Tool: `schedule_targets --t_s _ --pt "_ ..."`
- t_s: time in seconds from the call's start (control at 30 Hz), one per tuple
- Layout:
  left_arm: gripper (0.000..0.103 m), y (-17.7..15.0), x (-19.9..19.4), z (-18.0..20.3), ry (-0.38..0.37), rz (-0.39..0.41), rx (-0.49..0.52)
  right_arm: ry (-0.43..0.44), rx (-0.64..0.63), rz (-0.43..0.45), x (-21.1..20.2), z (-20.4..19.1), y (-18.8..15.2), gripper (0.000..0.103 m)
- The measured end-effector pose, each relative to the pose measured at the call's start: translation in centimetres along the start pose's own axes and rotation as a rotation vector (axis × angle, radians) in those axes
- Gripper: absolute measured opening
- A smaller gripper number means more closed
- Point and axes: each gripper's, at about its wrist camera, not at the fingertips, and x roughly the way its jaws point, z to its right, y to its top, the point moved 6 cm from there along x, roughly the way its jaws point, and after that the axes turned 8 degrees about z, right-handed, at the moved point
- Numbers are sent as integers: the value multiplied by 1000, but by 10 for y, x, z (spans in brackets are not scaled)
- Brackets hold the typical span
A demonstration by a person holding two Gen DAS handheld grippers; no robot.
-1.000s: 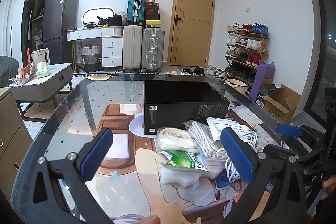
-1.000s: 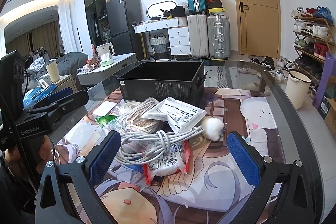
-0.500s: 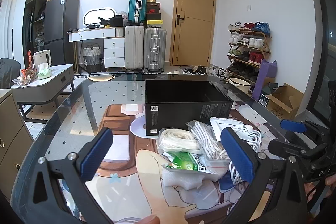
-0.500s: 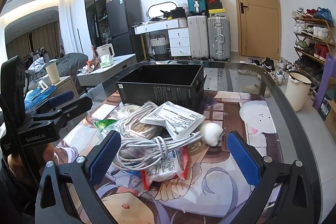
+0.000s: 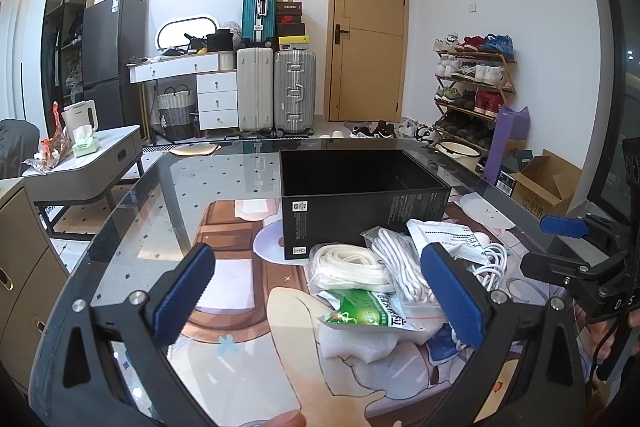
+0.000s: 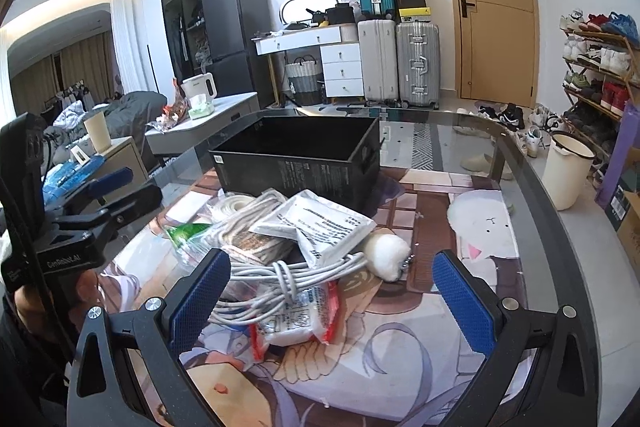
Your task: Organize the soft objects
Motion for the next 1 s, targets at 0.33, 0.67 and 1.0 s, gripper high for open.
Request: schedule_targets --t_s 0.33,0.67,1.0 --pt "103 0 -1 -3 -10 -1 -16 20 7 -53 7 -3 -13 103" --pt "103 1 -1 -1 -8 0 -11 85 -7 -91 10 -21 -18 103" --pt "103 1 -3 0 -23 5 -8 110 3 -116 20 -30 -20 103"
